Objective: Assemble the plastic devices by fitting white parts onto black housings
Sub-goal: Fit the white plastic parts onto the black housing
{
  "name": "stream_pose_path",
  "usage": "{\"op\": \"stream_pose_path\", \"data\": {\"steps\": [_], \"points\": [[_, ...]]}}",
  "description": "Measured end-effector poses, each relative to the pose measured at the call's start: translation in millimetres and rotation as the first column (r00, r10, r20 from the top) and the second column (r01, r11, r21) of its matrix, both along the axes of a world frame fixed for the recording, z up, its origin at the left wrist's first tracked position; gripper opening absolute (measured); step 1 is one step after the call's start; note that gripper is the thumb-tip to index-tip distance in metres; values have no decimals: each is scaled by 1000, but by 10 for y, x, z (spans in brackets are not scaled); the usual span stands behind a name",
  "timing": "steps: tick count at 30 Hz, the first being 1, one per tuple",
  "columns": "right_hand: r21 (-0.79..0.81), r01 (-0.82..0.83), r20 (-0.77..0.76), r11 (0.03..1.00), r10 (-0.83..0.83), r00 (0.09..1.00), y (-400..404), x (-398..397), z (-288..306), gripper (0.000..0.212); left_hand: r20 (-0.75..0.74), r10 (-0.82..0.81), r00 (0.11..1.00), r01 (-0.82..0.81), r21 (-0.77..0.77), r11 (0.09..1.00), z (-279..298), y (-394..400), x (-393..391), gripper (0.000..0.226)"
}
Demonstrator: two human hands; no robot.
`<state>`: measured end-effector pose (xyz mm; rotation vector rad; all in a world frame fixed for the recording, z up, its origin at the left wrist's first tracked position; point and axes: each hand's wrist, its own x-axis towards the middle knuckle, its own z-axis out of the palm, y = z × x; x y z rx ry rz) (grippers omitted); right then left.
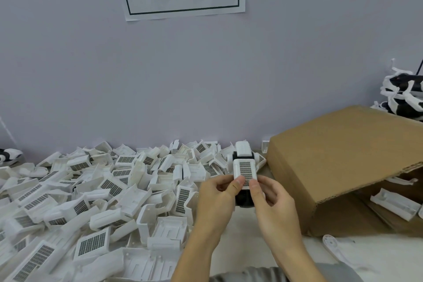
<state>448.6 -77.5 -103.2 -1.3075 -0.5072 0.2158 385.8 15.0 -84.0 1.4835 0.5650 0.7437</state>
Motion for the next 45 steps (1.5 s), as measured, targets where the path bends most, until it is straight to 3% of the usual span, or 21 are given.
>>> {"op": "stream_pose_path", "data": {"steps": [6, 12, 14, 16, 18, 20, 23, 25, 29, 31, 34, 37, 41, 45], "points": [[-191, 37, 312, 981, 25, 950, -12, -91, -16, 44, 98, 78, 992, -59, -185, 981, 36, 18, -13, 53], [-219, 100, 426, 971, 3, 905, -40, -80, 8, 46, 62, 42, 997, -28, -208, 978, 33, 24, -6, 74], [-240, 43, 358, 970, 47, 933, -40, -73, 2, 51, 30, 31, 999, -25, -174, 984, 45, 5, -14, 78], [-253, 14, 300, 967, 65, 952, -43, -65, 5, 57, 4, 15, 1000, -15, -129, 991, 48, 5, -17, 55], [-245, 40, 281, 969, 31, 959, -48, -53, 23, 47, -14, 7, 1000, -8, -61, 998, 90, -9, -17, 39], [-213, 52, 229, 976, -2, 974, -63, -45, 47, 30, -62, 29, 998, -23, 90, 996, 134, -31, -21, 40], [-179, 15, 45, 984, -7, 999, -90, 0, 59, 10, -92, 118, 989, -94, 229, 969, 166, -71, -20, 32], [-161, -36, -101, 986, 19, 995, -103, 25, 67, 12, -80, 185, 979, -159, 256, 954, 197, -79, -77, 24], [-43, -142, -225, 989, 129, 966, -126, 37, 83, 29, -69, 289, 955, -249, 342, 906, 311, -31, -287, 18], [37, -196, -271, 980, 199, 942, -134, 35, 101, 37, -39, 339, 940, -312, 304, 900, 345, 11, -410, 15], [190, -264, -380, 946, 318, 868, -134, 9, 137, 20, 61, 382, 922, -386, 129, 913, 311, 65, -588, 12], [295, -318, -471, 901, 426, 773, -122, -31, 161, 22, 173, 382, 908, -380, -48, 924, 177, 56, -690, 19], [278, -388, -514, 879, 477, 713, -126, -87, 196, 38, 196, 195, 961, -175, -115, 978, 41, 68, -646, 30], [254, -489, -448, 834, 550, 705, -119, -78, 199, 59, 245, 5, 969, 41, -185, 982, 50, 175, -589, 33]]}}
